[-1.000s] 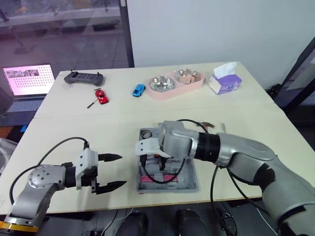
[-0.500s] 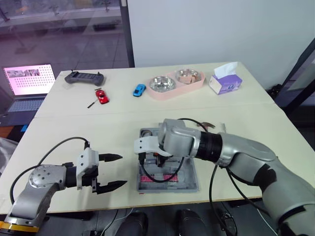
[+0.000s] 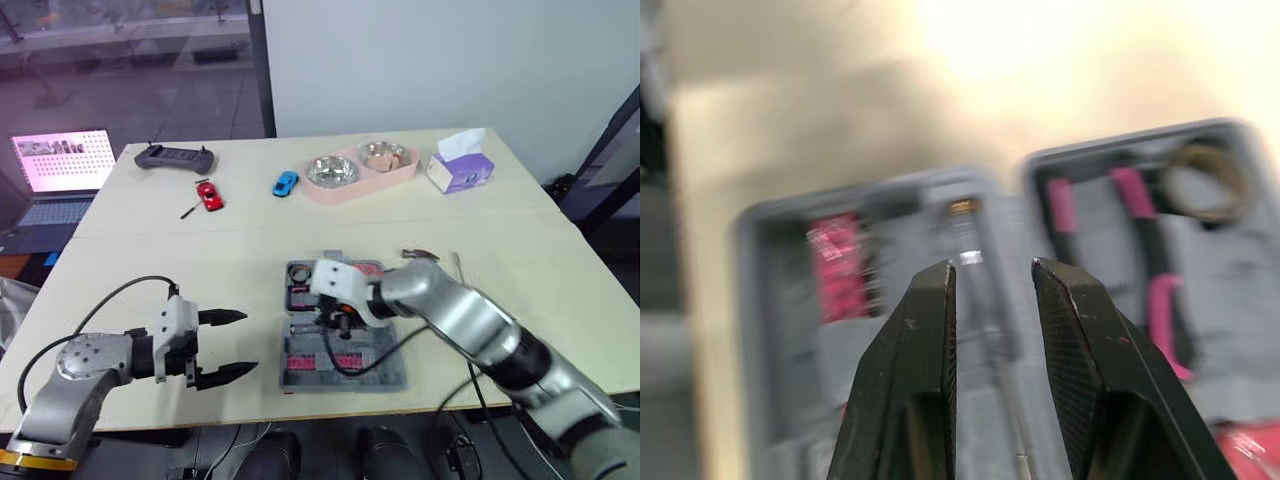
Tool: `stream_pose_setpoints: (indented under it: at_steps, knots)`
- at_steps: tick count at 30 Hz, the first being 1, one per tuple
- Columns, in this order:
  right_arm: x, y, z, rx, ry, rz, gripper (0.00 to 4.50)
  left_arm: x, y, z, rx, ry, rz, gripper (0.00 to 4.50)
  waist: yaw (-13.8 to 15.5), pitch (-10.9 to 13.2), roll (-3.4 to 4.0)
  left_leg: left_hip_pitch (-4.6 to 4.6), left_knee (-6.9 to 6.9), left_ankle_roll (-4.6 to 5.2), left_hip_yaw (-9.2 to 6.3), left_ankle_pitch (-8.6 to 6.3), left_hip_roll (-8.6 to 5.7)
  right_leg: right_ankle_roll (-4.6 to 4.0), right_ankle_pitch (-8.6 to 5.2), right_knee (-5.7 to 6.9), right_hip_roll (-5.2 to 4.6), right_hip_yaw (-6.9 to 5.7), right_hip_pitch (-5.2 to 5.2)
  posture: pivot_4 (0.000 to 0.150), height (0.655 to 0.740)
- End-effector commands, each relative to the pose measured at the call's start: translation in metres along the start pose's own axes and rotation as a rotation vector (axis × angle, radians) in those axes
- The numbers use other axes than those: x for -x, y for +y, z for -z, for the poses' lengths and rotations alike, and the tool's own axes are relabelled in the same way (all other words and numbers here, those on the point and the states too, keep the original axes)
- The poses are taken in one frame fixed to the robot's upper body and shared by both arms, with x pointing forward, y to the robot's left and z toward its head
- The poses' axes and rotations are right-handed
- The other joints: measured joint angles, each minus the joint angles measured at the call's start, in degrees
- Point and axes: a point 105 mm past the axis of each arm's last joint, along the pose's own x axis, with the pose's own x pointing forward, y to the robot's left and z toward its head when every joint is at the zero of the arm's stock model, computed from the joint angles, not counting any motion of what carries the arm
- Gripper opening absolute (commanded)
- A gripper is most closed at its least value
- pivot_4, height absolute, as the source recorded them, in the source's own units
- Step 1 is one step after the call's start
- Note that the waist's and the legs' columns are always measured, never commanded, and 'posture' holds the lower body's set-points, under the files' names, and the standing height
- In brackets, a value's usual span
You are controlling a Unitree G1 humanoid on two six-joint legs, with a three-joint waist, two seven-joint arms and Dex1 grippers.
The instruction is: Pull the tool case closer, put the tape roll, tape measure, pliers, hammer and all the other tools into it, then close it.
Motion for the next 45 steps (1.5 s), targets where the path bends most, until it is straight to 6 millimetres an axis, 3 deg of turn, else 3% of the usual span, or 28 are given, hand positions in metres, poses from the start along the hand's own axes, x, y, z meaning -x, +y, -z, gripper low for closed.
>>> stream_pose_setpoints:
  at_steps: [1,6,10,14,26,31,38,45]
  knots:
    - [0.008,-0.002,-0.006,0.077,-0.11,0.097,1.27,0.004,0.004,-0.009,-0.036,-0.018,-0.013,4.5,0.1,0.0,-0.01,0.03,0.0,0.0,-0.02,0.0,0.02,-0.01,0.0,0.0,0.01,-0.01,0.03,0.15,0.737]
    - [0.003,0.014,0.0,0.02,-0.174,0.076,1.27,0.006,0.008,-0.01,-0.043,-0.016,-0.02,4.5,0.3,0.0,-0.02,0.04,0.02,0.0,-0.04,0.0,0.02,-0.01,0.0,-0.02,0.05,-0.01,0.08,0.15,0.737]
    - [-0.008,0.021,0.014,0.013,-0.166,0.108,0.06,0.006,0.008,-0.01,-0.049,-0.015,-0.023,4.5,0.3,0.0,-0.03,0.04,0.02,0.01,-0.05,0.0,0.0,-0.01,0.0,-0.05,0.03,-0.01,0.1,0.15,0.737]
    - [-0.019,0.028,0.034,-0.005,-0.11,0.11,0.06,0.007,0.008,-0.012,-0.052,-0.015,-0.027,4.5,0.4,0.0,-0.05,0.09,0.03,0.0,-0.06,0.0,0.0,-0.02,0.0,-0.04,0.05,-0.02,0.14,0.15,0.737]
    - [-0.025,0.019,0.05,-0.092,-0.071,0.174,0.06,0.007,0.007,-0.011,-0.054,-0.014,-0.026,4.5,0.4,0.0,-0.05,0.12,0.02,0.0,-0.08,0.0,0.02,-0.03,-0.01,-0.04,0.1,-0.01,0.18,0.15,0.737]
    - [-0.028,0.021,0.079,-0.185,0.059,0.168,0.06,0.005,0.006,-0.012,-0.059,-0.021,-0.024,4.5,0.4,0.0,-0.05,0.17,0.01,0.0,-0.09,0.0,0.02,-0.03,-0.01,-0.05,0.1,-0.01,0.24,0.15,0.737]
    - [-0.035,0.039,0.108,-0.293,0.201,0.128,0.06,0.004,0.007,-0.012,-0.064,-0.021,-0.026,4.5,0.5,-0.1,-0.16,0.68,-0.07,0.03,-0.13,-0.02,0.02,-0.03,-0.04,-0.14,0.1,-0.02,0.59,0.15,0.737]
    - [-0.037,0.044,0.098,-0.289,0.204,0.09,0.06,0.004,0.008,-0.011,-0.065,-0.017,-0.028,4.5,0.4,-0.5,-0.3,0.78,-0.07,0.03,-0.17,-0.02,0.02,-0.03,-0.06,-0.14,0.11,-0.04,0.69,0.15,0.737]
